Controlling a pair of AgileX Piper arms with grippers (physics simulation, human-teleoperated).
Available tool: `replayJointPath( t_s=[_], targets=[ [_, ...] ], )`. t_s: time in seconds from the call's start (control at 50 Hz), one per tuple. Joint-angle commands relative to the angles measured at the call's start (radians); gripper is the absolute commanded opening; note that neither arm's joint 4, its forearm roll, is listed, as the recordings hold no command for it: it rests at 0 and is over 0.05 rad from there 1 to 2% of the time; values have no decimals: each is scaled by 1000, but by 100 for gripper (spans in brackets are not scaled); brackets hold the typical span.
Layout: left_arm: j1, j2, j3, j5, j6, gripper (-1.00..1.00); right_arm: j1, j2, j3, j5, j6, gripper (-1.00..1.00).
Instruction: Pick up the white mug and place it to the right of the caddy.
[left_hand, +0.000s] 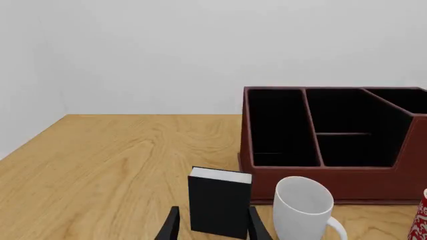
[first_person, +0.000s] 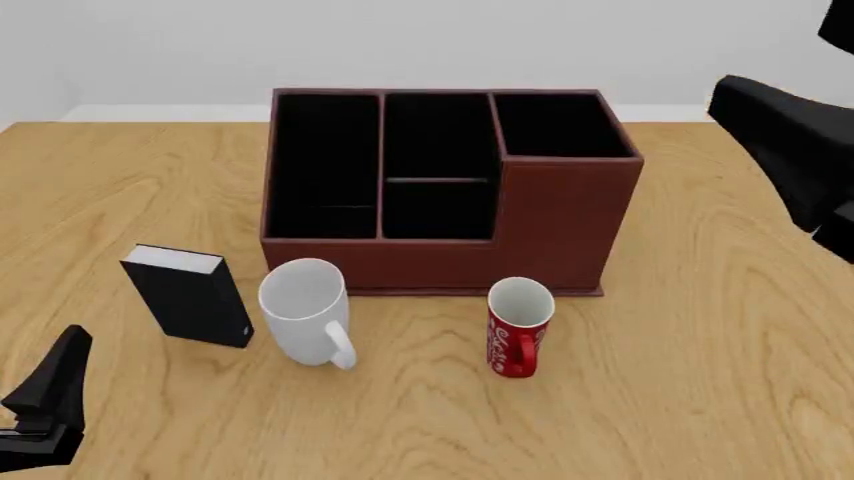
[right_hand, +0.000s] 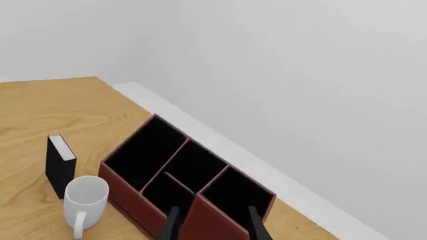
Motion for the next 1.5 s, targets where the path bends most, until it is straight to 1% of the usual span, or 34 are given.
replayJointPath(
  t_s=[0.02,0.18,0.32,0.36,0.4,0.46,0.5,0.56,0.58,0.6,0.62,0.64,0.66,0.68,0.76,0.84,0.88,0.92,0.96,1.02,1.04,1.06,1.08,1.22,1.3,1.4,1.5],
  targets=[
    [0,0,0,0,0,100,119,192,-149,42,-60,100],
    [0,0,0,0,0,100,207,345,-225,62,-51,100],
    [0,0,0,0,0,100,233,428,-263,82,-53,100],
    [0,0,0,0,0,100,256,457,-293,100,-31,100],
    [0,0,0,0,0,100,259,465,-302,106,-26,100],
    [0,0,0,0,0,100,269,504,-332,132,1,100],
    [0,0,0,0,0,100,267,532,-355,155,26,100],
    [0,0,0,0,0,100,280,582,-386,187,63,100],
    [0,0,0,0,0,100,292,608,-402,204,83,100],
    [0,0,0,0,0,100,296,621,-409,212,88,100],
    [0,0,0,0,0,100,282,619,-407,215,94,100],
    [0,0,0,0,0,100,296,639,-419,225,111,100],
    [0,0,0,0,0,100,323,674,-444,247,153,100],
    [0,0,0,0,0,100,329,686,-450,253,160,100],
    [0,0,0,0,0,100,313,699,-444,259,185,100],
    [0,0,0,0,0,100,314,715,-445,262,196,100],
    [0,0,0,0,0,100,327,739,-456,277,223,100],
    [0,0,0,0,0,100,327,742,-453,276,223,100],
    [0,0,0,0,0,100,330,760,-460,287,249,100],
    [0,0,0,0,0,100,327,782,-459,301,262,100],
    [0,0,0,0,0,100,326,787,-457,304,263,100],
    [0,0,0,0,0,100,329,790,-449,302,248,100],
    [0,0,0,0,0,100,326,795,-446,306,247,100],
    [0,0,0,0,0,100,327,832,-420,308,250,100],
    [0,0,0,0,0,100,346,857,-421,312,268,100],
    [0,0,0,0,0,100,377,885,-422,302,308,100],
    [0,0,0,0,0,100,393,921,-408,284,325,100]
  ],
)
